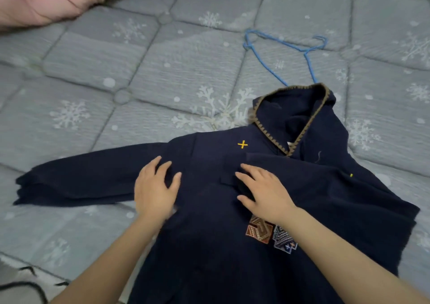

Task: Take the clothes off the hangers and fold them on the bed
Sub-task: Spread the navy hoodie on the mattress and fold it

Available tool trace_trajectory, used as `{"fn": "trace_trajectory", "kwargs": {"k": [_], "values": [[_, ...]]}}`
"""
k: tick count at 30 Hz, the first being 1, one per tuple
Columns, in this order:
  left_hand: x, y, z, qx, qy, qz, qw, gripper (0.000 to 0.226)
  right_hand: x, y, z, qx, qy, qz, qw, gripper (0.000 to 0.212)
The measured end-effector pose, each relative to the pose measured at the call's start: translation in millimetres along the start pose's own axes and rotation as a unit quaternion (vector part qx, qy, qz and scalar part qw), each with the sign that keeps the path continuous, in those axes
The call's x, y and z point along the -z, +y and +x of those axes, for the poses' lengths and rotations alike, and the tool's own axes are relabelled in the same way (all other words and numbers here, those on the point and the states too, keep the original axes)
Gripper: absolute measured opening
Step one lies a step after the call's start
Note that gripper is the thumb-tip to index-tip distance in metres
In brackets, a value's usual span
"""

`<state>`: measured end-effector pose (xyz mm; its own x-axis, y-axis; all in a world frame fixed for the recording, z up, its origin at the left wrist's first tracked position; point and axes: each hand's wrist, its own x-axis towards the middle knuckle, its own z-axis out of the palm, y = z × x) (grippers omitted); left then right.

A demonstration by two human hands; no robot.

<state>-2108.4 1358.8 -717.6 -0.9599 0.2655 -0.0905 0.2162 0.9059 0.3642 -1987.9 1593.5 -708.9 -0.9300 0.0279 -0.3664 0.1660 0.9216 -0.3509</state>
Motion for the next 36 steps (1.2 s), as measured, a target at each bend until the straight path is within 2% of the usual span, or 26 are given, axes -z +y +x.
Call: {"fn": "trace_trajectory", "kwargs": {"k": [5,8,11,14,17,18,20,21,23,24,26,29,31,33,36], "values": [[54.6,-93.8,26.6,0.217,0.041,-0.050,0.974,0.048,-3.0,-59.7,32.2,0.004,-0.025,-0.005,1.000,0.055],[80.2,-148.1,36.2,0.343,0.062,-0.124,0.929,0.057,-8.5,-94.9,54.9,-0.019,-0.043,-0.019,0.999,0.058],[90.3,-197.6,44.1,0.438,0.069,-0.182,0.878,0.074,-18.8,-118.4,75.0,-0.079,-0.112,-0.015,0.990,0.066],[89.2,-234.4,48.2,0.491,0.075,-0.222,0.839,0.080,-31.6,-125.9,86.5,-0.116,-0.203,-0.032,0.972,0.069],[83.3,-261.4,47.8,0.504,0.101,-0.319,0.797,0.079,-39.7,-126.3,90.5,-0.134,-0.220,-0.032,0.966,0.070],[80.3,-271.8,47.1,0.501,0.112,-0.373,0.772,0.076,-41.1,-126.3,91.9,-0.138,-0.222,-0.030,0.965,0.070],[77.1,-287.9,46.4,0.513,0.139,-0.485,0.695,0.072,-42.7,-126.1,95.9,-0.140,-0.226,-0.030,0.964,0.070],[75.5,-293.4,47.1,0.516,0.150,-0.522,0.663,0.065,-42.4,-125.9,97.8,-0.140,-0.226,-0.031,0.964,0.070],[74.3,-299.5,50.0,0.514,0.154,-0.550,0.640,0.031,-42.4,-126.8,101.4,-0.143,-0.228,-0.034,0.963,0.070],[75.1,-297.5,52.1,0.511,0.149,-0.553,0.641,0.017,-41.8,-127.6,102.7,-0.146,-0.230,-0.034,0.962,0.069],[74.5,-294.6,53.8,0.495,0.132,-0.542,0.666,0.019,-40.9,-129.2,104.6,-0.150,-0.231,-0.036,0.961,0.068],[82.6,-276.4,54.7,0.452,0.134,-0.494,0.730,0.016,-41.0,-131.7,104.8,-0.153,-0.231,-0.039,0.960,0.067],[94.0,-251.3,55.1,0.407,0.153,-0.466,0.770,0.024,-39.3,-133.8,101.0,-0.152,-0.225,-0.035,0.962,0.067],[108.2,-216.9,56.9,0.346,0.159,-0.447,0.809,0.021,-35.8,-136.0,95.6,-0.146,-0.211,-0.031,0.966,0.066],[121.9,-159.9,60.4,0.262,0.146,-0.457,0.838,0.014,-31.4,-136.7,83.8,-0.125,-0.160,-0.007,0.979,0.060]]}}
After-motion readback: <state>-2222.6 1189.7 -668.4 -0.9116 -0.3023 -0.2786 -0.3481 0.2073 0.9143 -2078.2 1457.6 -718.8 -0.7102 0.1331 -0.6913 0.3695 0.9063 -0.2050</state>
